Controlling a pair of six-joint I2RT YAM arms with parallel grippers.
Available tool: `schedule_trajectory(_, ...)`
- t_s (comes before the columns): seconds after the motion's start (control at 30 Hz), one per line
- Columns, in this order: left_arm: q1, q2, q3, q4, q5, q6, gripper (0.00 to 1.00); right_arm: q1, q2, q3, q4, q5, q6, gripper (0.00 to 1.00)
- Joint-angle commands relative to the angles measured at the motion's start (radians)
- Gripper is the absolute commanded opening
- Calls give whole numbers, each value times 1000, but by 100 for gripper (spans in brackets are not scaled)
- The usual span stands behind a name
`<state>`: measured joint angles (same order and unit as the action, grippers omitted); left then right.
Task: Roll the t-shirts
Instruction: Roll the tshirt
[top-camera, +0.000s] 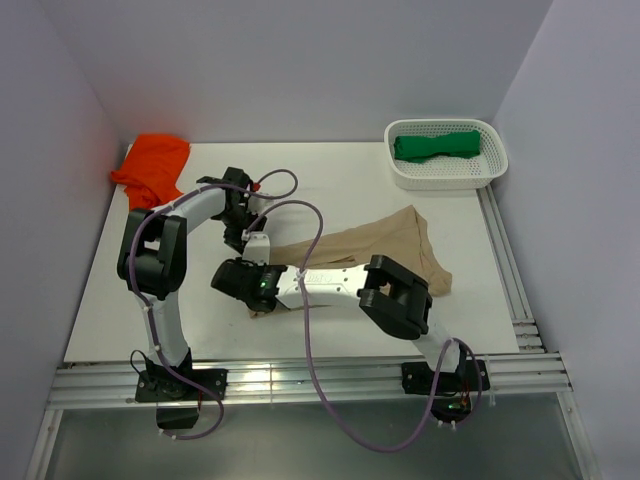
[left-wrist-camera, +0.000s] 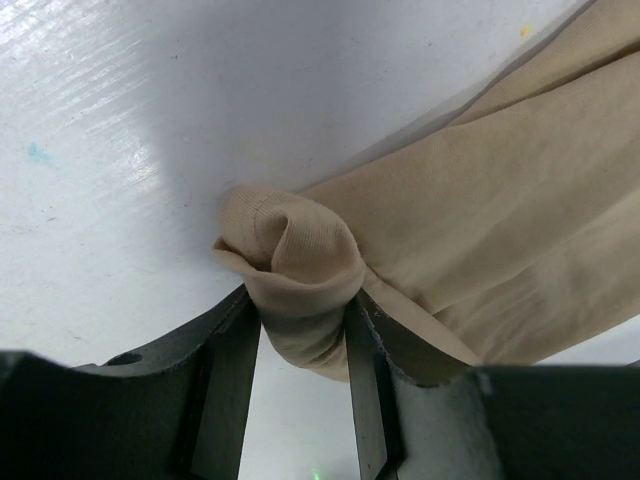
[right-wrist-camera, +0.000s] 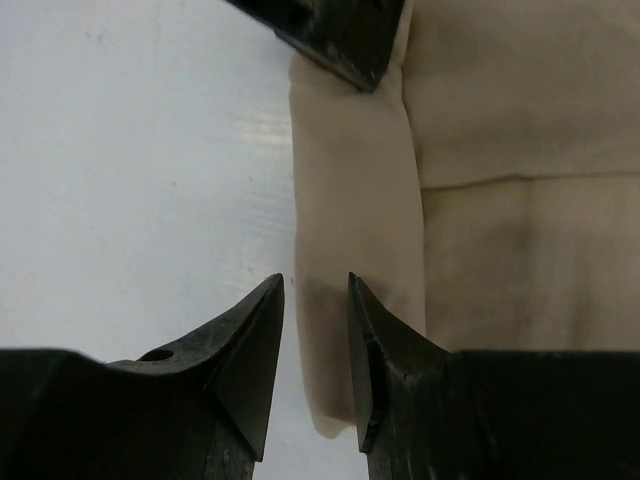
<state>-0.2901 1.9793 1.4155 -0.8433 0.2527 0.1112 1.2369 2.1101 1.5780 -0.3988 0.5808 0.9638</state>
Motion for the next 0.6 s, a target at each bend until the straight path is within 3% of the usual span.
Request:
schedule_trajectory(0.0, -9, 0, 37, -7, -10, 5, 44, 35, -9, 13, -81, 47, 45, 40)
schedule_trajectory(0.2, -11, 7, 45, -10, -13, 5, 44, 67, 33, 33, -141, 27, 79, 47)
schedule_trajectory(0.57, -12, 9, 54, -8, -20, -1, 46, 87, 128, 144, -339, 27, 139, 50)
